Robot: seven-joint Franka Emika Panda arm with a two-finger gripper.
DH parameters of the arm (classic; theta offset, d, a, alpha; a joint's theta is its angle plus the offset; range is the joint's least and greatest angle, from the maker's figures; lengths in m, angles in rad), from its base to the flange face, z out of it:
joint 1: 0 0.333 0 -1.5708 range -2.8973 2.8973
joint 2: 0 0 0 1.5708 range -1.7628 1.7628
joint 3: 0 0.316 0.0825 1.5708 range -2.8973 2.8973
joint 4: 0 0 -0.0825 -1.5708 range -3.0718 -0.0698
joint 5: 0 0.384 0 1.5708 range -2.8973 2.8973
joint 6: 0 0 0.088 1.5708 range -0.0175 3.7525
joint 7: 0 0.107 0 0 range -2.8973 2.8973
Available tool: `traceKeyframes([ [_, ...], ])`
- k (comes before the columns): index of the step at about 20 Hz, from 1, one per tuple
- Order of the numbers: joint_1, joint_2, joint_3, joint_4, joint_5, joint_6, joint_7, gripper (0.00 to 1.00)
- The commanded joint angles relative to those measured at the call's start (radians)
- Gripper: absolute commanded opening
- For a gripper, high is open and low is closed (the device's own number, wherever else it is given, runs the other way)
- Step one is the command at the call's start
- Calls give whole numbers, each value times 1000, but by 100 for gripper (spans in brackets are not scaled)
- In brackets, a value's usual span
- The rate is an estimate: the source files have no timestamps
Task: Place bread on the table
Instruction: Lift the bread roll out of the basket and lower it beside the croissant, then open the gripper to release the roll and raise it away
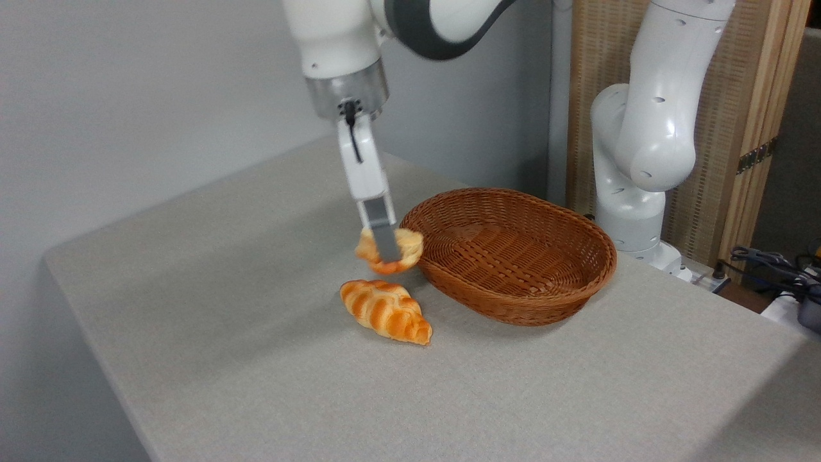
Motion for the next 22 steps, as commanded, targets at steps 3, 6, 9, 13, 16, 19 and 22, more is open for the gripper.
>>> traceKeyframes([
  [3, -4, 125, 8, 18, -103, 180, 0, 85],
  [6, -9, 183, 2, 21, -130, 243, 0, 100],
  [9, -9, 223, -2, 36, -173, 274, 0, 100],
  [13, -10, 269, -21, 46, -196, 292, 0, 100],
  [16, -10, 277, -27, 53, -198, 304, 0, 100],
  [19, -6, 275, -26, 68, -198, 301, -1, 100],
  [22, 2, 270, -15, 105, -196, 298, -1, 100],
])
